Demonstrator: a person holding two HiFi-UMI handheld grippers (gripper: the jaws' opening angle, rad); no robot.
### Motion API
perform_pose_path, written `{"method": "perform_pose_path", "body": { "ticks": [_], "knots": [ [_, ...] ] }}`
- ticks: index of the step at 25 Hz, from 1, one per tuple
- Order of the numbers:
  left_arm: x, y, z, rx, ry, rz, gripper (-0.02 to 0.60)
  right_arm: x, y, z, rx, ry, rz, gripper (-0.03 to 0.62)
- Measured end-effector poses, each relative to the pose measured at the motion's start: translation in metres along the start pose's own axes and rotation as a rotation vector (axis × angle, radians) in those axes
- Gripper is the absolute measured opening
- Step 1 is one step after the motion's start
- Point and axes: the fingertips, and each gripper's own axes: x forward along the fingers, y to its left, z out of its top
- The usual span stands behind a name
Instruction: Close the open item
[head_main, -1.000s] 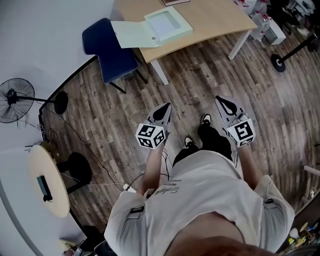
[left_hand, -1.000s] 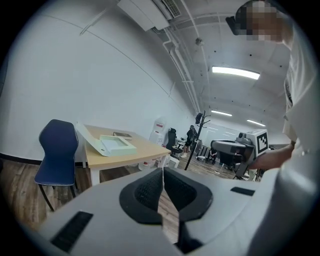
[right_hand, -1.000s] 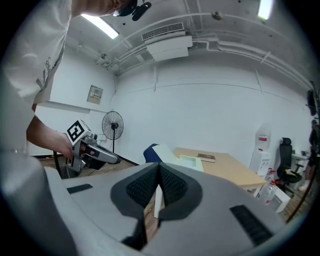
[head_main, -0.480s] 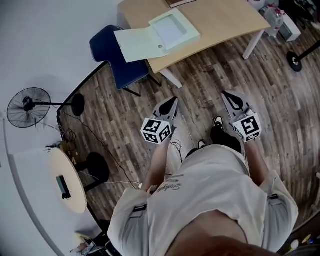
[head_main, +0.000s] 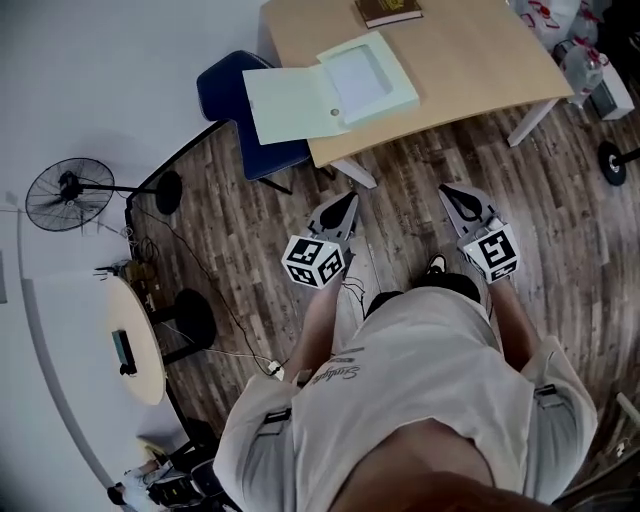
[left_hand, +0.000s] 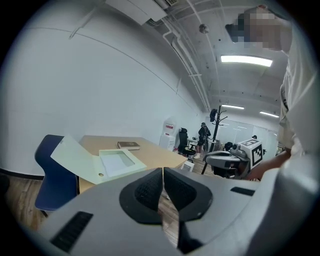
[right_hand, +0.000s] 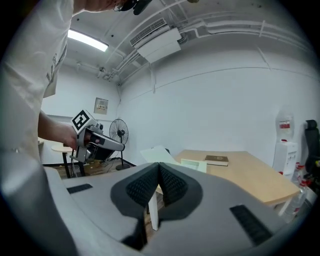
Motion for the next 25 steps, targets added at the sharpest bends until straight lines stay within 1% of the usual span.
{"method": "perform_pose_path", "body": {
  "ticks": [4,8,11,15,18,21,25],
  "knots": [
    [0.022,0.013,0.004,-0.023,0.013,0.024,0.017,0.021,-0.026,0.004,-0.008,0.002,0.034,-0.005],
    [0.040,0.019,0.005,-0.049,0.027,0.020,0.017,0.037,-0.038,-0.002,0.001,0.018,0.082,-0.005],
    [0.051,0.030,0.007,-0.058,0.037,0.014,0.017,0.050,-0.047,-0.008,0.028,0.030,0.094,-0.005],
    [0.067,0.062,0.006,-0.064,0.048,-0.003,0.017,0.079,-0.058,-0.013,0.035,0.046,0.075,-0.006],
    [0.080,0.092,0.012,-0.072,0.050,-0.012,0.017,0.102,-0.065,-0.002,0.043,0.046,0.045,-0.005],
    [0.094,0.119,0.031,-0.071,0.019,-0.025,0.017,0.126,-0.074,0.020,0.030,0.033,0.023,-0.006],
    [0.113,0.146,0.054,-0.072,-0.008,-0.066,0.017,0.161,-0.085,0.039,-0.010,0.044,0.011,-0.005]
  ]
}}
